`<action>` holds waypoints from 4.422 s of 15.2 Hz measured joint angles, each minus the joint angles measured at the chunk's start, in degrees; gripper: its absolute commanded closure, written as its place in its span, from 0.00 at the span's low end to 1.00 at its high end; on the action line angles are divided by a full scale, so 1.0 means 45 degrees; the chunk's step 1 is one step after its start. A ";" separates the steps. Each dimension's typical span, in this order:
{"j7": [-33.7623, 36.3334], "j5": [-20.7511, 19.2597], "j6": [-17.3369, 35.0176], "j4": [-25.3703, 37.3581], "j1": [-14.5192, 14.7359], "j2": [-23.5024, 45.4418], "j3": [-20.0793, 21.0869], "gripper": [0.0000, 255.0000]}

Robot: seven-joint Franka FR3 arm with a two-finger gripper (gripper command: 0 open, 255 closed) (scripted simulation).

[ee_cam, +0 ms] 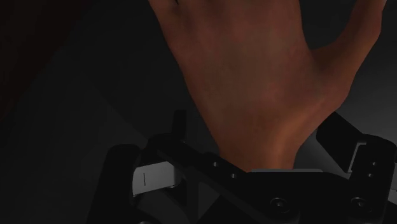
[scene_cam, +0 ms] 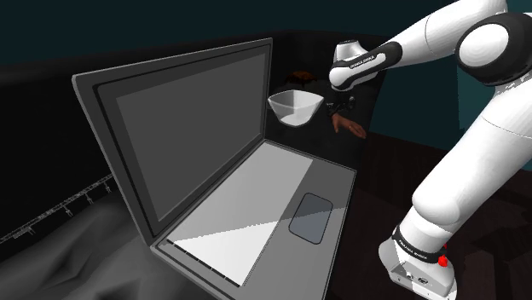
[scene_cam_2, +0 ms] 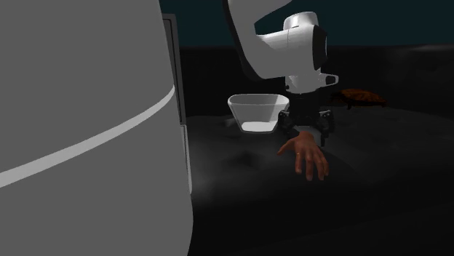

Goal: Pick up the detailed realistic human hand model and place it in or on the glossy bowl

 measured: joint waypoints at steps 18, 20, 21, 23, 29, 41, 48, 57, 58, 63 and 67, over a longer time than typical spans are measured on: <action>-0.0157 0.0049 -0.1000 0.0655 0.0030 -0.0358 0.0041 1.00; -0.0181 0.0058 -0.1324 0.0852 0.0049 -0.0485 0.0068 1.00; -0.0188 0.0078 -0.1508 0.1033 0.0067 -0.0485 0.0089 1.00; -0.0283 0.0099 -0.1848 0.1316 0.0059 -0.0555 0.0081 1.00; -0.0445 0.0138 -0.2821 0.2074 0.0080 -0.0784 0.0117 1.00; -0.0784 0.0267 -0.4839 0.4134 0.0136 -0.0765 0.0193 1.00; -0.1027 0.0327 -0.5972 0.5425 0.0141 -0.0629 0.0201 1.00; 0.0254 0.0835 -0.7311 0.9580 0.0898 0.2501 0.0972 1.00; 0.0439 0.0870 -0.7483 1.0088 0.1011 0.2882 0.1063 1.00; 0.1065 0.1073 -0.8751 1.3752 0.1442 0.5430 0.1373 1.00; 0.1319 0.1210 -1.0326 1.7701 0.1671 0.7878 0.1493 1.00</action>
